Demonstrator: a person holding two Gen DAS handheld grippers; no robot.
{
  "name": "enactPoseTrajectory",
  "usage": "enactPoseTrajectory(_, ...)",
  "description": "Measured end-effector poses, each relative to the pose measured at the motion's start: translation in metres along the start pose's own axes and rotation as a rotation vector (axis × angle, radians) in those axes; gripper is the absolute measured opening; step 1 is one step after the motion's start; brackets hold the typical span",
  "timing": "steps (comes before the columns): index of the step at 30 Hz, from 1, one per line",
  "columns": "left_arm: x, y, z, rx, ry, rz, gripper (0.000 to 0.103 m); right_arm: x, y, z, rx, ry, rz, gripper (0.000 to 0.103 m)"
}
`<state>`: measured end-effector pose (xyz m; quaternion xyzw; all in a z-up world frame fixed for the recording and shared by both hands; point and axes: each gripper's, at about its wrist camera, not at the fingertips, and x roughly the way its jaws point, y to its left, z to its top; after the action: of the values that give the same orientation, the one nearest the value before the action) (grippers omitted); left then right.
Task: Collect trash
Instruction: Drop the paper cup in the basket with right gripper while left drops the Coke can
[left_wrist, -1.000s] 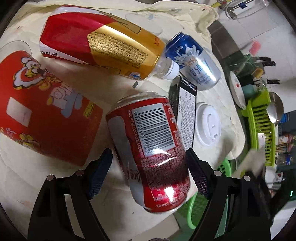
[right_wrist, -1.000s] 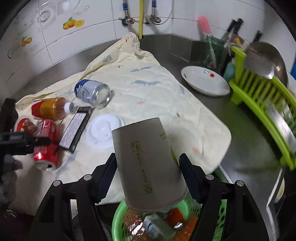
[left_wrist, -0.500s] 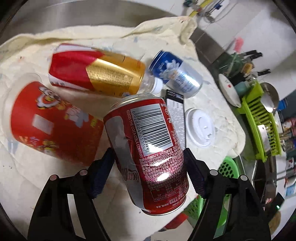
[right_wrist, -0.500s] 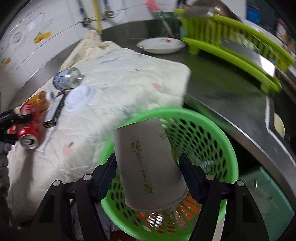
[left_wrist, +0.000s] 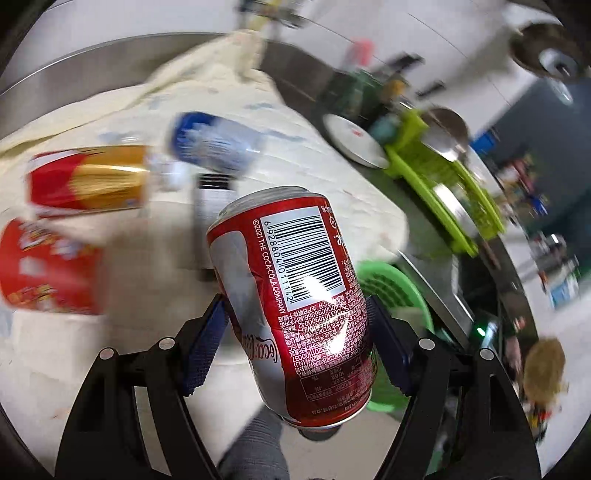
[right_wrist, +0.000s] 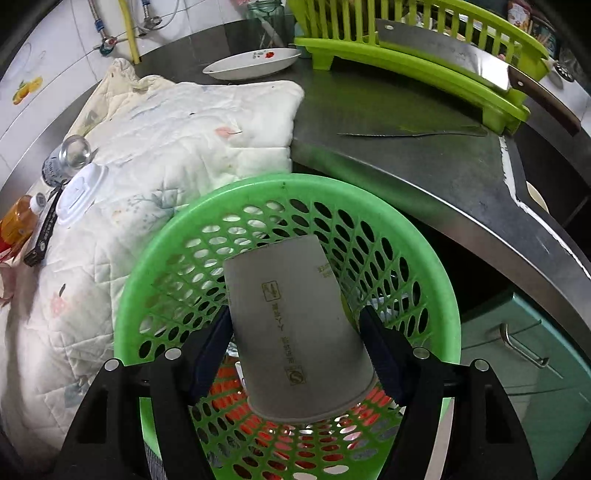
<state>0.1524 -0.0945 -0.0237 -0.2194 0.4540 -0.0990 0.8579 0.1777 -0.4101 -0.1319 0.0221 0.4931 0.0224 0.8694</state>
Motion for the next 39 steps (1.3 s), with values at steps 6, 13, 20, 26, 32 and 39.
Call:
enactPoseTrajectory(6,0.034,-0.051,-0.007,0.133,0.088,-0.087,0.074,-0.017,-0.005,-0.006,0.014,-0.056,-0.017,0.079)
enactPoseTrajectory(13,0.084,-0.094,-0.016,0.246,0.184,-0.113,0.074,-0.059,-0.014,-0.027,0.039,-0.13,-0.009,0.081)
enactPoseTrajectory(20,0.136,-0.134,-0.033,0.394,0.259,-0.084,0.074,-0.091,-0.027,-0.055,0.084,-0.189,0.005,0.082)
enactPoseTrajectory(26,0.17,-0.153,-0.048,0.487,0.284,-0.01,0.075,-0.097,-0.032,-0.072,0.109,-0.191,0.014,0.082)
enactPoseTrajectory(32,0.188,-0.153,-0.05,0.531,0.284,0.016,0.077,-0.094,-0.031,-0.081,0.109,-0.188,0.024,0.082)
enactPoseTrajectory(39,0.168,-0.136,-0.048,0.534,0.25,-0.004,0.078,-0.094,-0.028,-0.084,0.12,-0.193,0.047,0.082)
